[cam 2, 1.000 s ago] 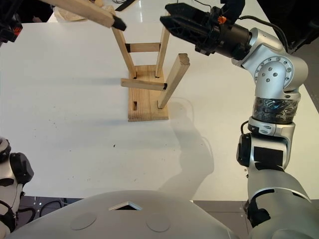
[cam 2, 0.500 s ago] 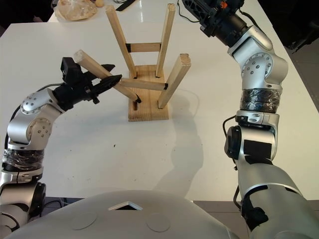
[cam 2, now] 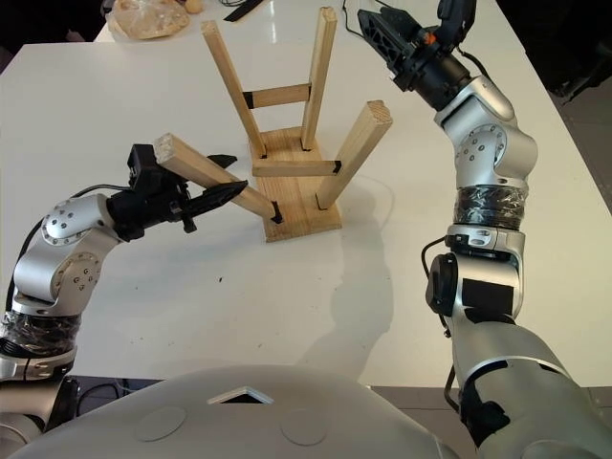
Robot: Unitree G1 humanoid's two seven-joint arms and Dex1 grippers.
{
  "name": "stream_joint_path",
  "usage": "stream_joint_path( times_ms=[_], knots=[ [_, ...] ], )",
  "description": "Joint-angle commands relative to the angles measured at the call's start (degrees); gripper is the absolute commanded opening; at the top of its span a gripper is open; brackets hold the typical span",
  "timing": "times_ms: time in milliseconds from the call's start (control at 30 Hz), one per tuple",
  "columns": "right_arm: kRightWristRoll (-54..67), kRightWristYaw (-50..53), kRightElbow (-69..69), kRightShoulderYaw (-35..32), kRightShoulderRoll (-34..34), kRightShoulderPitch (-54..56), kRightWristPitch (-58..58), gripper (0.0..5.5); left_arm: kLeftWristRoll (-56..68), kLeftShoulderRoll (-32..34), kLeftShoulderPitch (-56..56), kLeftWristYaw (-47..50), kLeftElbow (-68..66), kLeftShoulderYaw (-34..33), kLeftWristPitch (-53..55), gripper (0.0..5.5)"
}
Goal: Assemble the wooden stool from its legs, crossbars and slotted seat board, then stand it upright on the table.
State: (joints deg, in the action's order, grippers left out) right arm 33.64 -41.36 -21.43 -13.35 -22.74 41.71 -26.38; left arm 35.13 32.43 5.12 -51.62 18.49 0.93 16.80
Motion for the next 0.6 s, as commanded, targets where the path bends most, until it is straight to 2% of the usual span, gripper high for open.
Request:
stream_joint_path(
  times_ms=[33, 200, 400, 600],
  knots=[
    [-0.53, 0.46, -0.41, -1.21, -0.72, -0.38, 0.55, 2.81, -1.45, 4.38, 1.65, -1.39, -1.96, -2.53, 2.1, 2.03],
    [-0.8, 0.97, -0.46, -0.95, 0.38, -1.1, 1.09, 2.81, -3.17, 4.37, 5.66, -4.34, -6.13, -0.18, 1.02, 2.03],
    [-0.73, 0.87, -0.15, -0.86, 0.53, -1.97, 0.88, 2.81, -5.34, 4.26, 5.46, -7.44, -9.67, 2.91, -0.33, 2.03],
    [-0.86, 0.85, -0.21, -0.86, 0.32, -2.53, 0.78, 2.81, -3.84, 3.35, 4.64, -10.31, -6.6, 7.15, 1.08, 2.03]
  ],
)
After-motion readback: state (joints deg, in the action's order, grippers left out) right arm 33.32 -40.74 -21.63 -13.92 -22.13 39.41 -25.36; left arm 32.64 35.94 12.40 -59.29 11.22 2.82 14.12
